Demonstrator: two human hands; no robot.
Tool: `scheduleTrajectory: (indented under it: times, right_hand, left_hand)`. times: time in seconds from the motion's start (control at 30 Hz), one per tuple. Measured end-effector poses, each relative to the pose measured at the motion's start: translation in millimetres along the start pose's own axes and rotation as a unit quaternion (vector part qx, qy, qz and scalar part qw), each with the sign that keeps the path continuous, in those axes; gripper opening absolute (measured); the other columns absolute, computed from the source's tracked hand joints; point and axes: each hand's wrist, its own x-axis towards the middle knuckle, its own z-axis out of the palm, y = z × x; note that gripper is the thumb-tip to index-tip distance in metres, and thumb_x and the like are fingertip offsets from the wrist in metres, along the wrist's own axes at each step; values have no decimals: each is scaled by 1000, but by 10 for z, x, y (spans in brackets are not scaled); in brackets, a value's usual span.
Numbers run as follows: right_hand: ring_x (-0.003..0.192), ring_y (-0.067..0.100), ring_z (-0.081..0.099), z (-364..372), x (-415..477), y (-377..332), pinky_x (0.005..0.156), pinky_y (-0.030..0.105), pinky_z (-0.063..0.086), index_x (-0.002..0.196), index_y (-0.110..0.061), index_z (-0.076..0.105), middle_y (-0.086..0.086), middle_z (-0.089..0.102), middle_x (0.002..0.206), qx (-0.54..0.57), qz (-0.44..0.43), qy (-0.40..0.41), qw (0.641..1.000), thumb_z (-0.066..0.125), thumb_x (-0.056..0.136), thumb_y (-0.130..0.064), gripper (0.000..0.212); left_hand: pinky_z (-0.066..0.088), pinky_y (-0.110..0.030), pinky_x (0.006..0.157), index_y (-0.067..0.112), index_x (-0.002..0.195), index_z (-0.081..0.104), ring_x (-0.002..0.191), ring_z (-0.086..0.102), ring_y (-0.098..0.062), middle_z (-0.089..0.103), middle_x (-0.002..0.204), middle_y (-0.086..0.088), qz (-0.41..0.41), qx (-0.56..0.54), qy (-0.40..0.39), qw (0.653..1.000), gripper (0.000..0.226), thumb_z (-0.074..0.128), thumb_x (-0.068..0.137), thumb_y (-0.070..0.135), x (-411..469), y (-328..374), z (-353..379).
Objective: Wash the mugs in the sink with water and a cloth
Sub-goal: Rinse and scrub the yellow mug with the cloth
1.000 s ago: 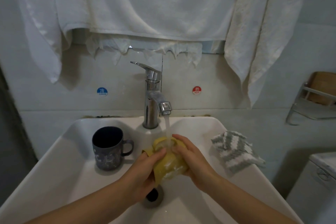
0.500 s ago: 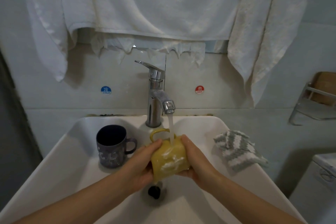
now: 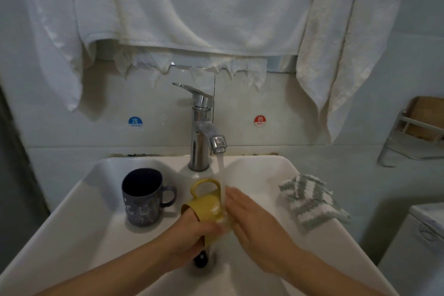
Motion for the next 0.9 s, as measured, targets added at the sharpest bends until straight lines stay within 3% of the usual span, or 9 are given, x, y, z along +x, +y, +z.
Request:
scheduleTrajectory:
  times: [0.13,0.2,0.27,0.4,0.5,0.57,0.67,0.73,0.9]
  right_hand:
    - [139,-3,-10,61,-49,-197,115,16,-4,144,-25,-6,-22,-13,145,42,-69,-103,991,31,91,-5,68]
    - [138,-6,-2,19,-20,-243,114,15,1,147,-25,1,-24,-2,147,99,-50,-107,988,32,92,-19,64]
    - [140,4,17,-1,-9,-103,115,18,11,150,-22,15,-19,14,151,123,22,-75,989,32,91,-36,63]
    - [144,9,-9,-25,-76,50,108,11,-10,148,-13,-11,-11,-27,143,-16,35,-91,995,32,94,-5,69]
    - [142,2,-9,-17,-57,-182,114,17,-6,148,-24,-4,-14,-15,152,51,-55,-121,990,26,89,-8,68]
    - [139,-2,-10,4,-46,-225,112,13,-6,147,-23,-2,-19,-12,148,57,-100,-140,984,27,85,-4,70]
    - [138,-2,-1,-37,-74,-79,107,9,-4,147,-22,-11,-21,-17,143,20,-24,-107,994,34,91,0,75]
    - [143,5,-9,-44,-113,-25,104,8,-14,145,-14,-17,-14,-30,137,-14,7,-72,997,35,92,0,76]
    - [134,-6,-21,-48,-68,-166,109,10,-5,143,-24,-12,-23,-19,144,50,-73,-138,986,36,83,10,84]
  left_hand:
    - [55,-25,73,-1,104,59,94,68,-22,71,99,-13,-23,5,34,999,30,46,83,-19,-16,-26,21]
    - [54,-23,69,0,101,61,89,69,-20,72,93,-12,-19,14,34,999,28,51,80,-17,-25,-13,44]
    - [54,-24,69,5,107,62,90,69,-21,72,98,-11,-19,6,31,999,44,58,65,-10,-50,-1,56]
    - [55,-26,73,7,116,59,98,67,-23,69,109,-11,-30,1,19,999,53,56,68,-17,-36,-27,79]
    - [55,-23,71,6,106,59,94,67,-20,67,110,-14,-27,12,37,999,38,44,83,-21,-36,-43,80]
    - [55,-24,73,5,104,59,95,67,-20,67,109,-13,-26,6,46,999,32,51,82,-16,-50,-46,47]
    - [54,-27,72,5,111,62,95,67,-23,69,105,-15,-19,1,22,1000,51,57,63,-11,-46,-33,17]
    - [53,-26,71,5,115,61,94,67,-23,69,106,-14,-17,-6,14,1000,58,53,61,-14,-27,-44,11]
    - [55,-26,72,6,103,69,98,67,-25,68,108,-17,-22,-12,11,1000,42,55,69,-16,-39,-6,-22]
